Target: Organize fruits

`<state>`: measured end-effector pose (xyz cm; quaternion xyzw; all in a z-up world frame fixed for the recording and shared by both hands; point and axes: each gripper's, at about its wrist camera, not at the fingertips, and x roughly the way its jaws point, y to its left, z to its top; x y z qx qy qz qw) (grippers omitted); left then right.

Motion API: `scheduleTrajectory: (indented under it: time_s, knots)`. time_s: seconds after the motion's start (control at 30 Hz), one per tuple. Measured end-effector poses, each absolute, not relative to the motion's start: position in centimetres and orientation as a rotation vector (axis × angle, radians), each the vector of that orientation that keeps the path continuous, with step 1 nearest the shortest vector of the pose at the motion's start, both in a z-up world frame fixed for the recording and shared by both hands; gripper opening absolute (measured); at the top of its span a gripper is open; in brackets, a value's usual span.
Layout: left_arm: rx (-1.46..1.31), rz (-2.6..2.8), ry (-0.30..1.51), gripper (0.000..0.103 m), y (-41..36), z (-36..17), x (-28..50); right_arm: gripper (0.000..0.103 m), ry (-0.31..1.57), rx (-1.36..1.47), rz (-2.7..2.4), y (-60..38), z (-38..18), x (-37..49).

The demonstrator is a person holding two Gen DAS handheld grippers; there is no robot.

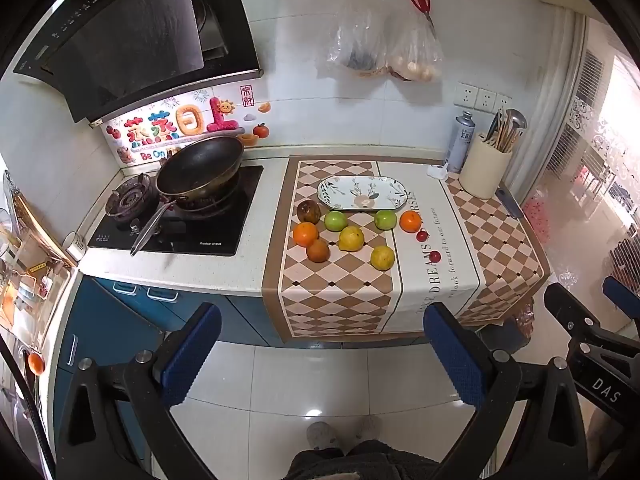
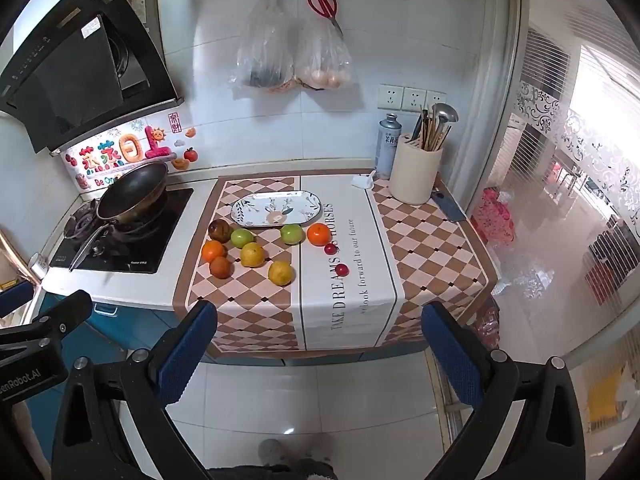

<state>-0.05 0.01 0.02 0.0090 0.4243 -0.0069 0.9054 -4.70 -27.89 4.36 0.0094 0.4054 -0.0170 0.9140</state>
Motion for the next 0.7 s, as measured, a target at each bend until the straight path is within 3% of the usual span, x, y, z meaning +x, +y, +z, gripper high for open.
scheduleTrajectory:
  time_s: [0.7]
  knots:
    - [0.030,-0.006,0.872,0.103,0.38,0.83,0.25,0.103,0.830,0.024,-0.031,-27.64,4.22,-4.83]
